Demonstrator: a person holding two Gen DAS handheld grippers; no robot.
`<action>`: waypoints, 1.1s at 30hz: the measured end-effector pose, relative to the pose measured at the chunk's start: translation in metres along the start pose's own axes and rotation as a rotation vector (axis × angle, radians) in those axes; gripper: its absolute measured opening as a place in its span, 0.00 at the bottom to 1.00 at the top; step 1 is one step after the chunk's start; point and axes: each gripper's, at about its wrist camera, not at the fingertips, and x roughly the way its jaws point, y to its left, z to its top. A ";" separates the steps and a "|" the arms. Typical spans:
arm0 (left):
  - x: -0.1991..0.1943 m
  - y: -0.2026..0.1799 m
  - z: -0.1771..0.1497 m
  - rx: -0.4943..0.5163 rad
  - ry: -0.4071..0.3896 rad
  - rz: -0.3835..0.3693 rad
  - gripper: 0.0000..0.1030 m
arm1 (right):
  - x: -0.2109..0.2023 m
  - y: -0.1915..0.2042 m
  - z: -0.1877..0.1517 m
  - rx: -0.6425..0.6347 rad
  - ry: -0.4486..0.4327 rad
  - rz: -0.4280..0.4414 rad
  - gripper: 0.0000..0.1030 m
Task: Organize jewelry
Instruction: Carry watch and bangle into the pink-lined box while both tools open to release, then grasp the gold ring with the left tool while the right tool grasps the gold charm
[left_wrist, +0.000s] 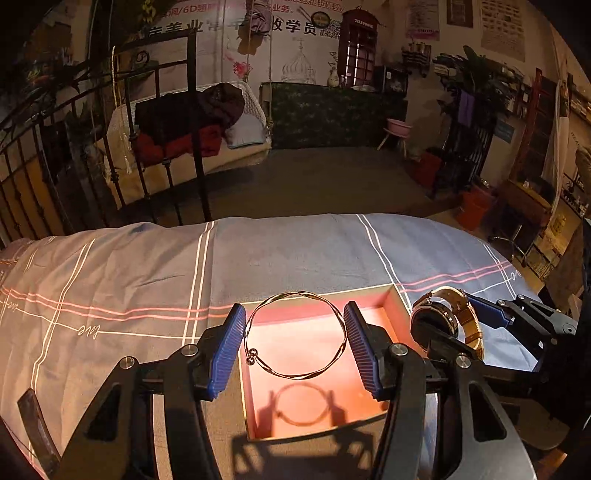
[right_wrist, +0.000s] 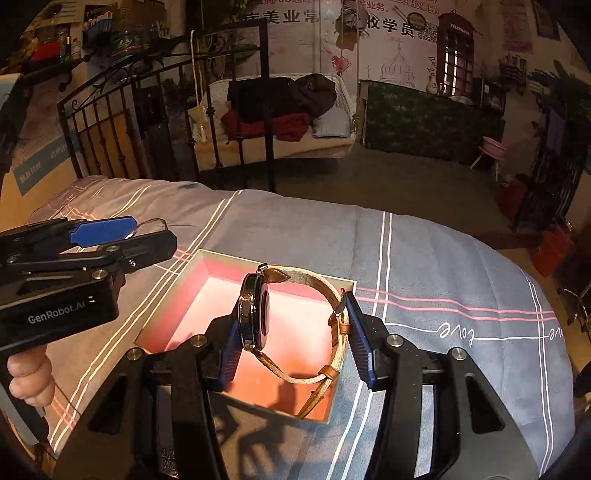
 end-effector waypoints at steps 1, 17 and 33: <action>0.007 -0.001 0.002 -0.002 0.015 0.009 0.53 | 0.009 -0.003 0.002 0.002 0.019 -0.004 0.49; 0.069 0.000 -0.014 -0.018 0.174 0.007 0.58 | 0.066 0.002 -0.020 -0.062 0.175 0.004 0.53; -0.019 0.027 -0.103 -0.042 0.120 -0.057 0.94 | -0.041 0.012 -0.090 -0.049 0.046 0.087 0.90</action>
